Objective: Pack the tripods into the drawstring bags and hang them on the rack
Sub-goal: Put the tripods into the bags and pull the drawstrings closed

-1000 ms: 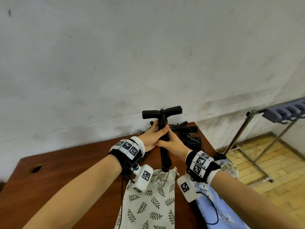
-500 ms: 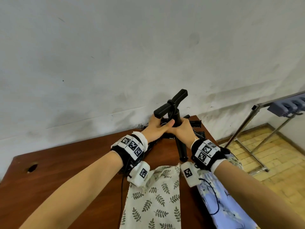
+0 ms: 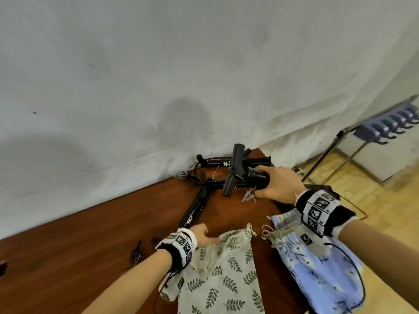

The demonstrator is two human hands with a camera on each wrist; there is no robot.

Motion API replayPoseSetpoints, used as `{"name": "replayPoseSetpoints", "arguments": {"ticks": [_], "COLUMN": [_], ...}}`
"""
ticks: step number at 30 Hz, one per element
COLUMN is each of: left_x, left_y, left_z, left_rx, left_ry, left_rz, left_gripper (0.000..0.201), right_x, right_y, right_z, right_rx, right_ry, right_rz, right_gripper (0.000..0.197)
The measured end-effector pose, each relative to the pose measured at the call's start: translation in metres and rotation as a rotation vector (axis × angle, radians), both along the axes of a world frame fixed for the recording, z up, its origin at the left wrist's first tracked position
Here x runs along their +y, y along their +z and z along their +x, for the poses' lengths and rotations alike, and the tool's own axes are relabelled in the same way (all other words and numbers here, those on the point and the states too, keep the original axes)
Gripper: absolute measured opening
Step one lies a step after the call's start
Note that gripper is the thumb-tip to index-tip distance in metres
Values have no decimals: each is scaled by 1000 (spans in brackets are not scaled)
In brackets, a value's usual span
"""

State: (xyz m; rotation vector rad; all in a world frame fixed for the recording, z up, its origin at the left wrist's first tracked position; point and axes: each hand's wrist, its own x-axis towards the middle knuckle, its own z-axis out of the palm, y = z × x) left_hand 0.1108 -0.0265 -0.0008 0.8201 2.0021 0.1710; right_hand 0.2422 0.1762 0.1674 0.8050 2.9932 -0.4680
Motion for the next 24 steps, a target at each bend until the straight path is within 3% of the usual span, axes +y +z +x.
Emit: {"name": "replayPoseSetpoints", "arguments": {"ticks": [3, 6, 15, 18, 21, 24], "left_x": [0, 6, 14, 17, 23, 24], "left_y": [-34, -49, -43, -25, -3, 17], "left_z": [9, 8, -11, -15, -22, -32], "left_rx": [115, 129, -201, -236, -236, -231], "left_ry": [-121, -183, 140, 184, 241, 270], "left_rz": [-105, -120, 199, 281, 319, 377], "left_gripper": [70, 36, 23, 17, 32, 32], "right_x": [-9, -16, -32, -38, -39, -33], "right_y": [-29, -60, -94, -97, -97, -89], "right_z": [-1, 3, -8, -13, -16, -16], "right_rx": [-260, -401, -661, -630, -443, -252], "right_ry": [113, 154, 236, 303, 302, 260], "right_rz": [53, 37, -54, 54, 198, 291], "right_gripper": [35, 31, 30, 26, 22, 27]}}
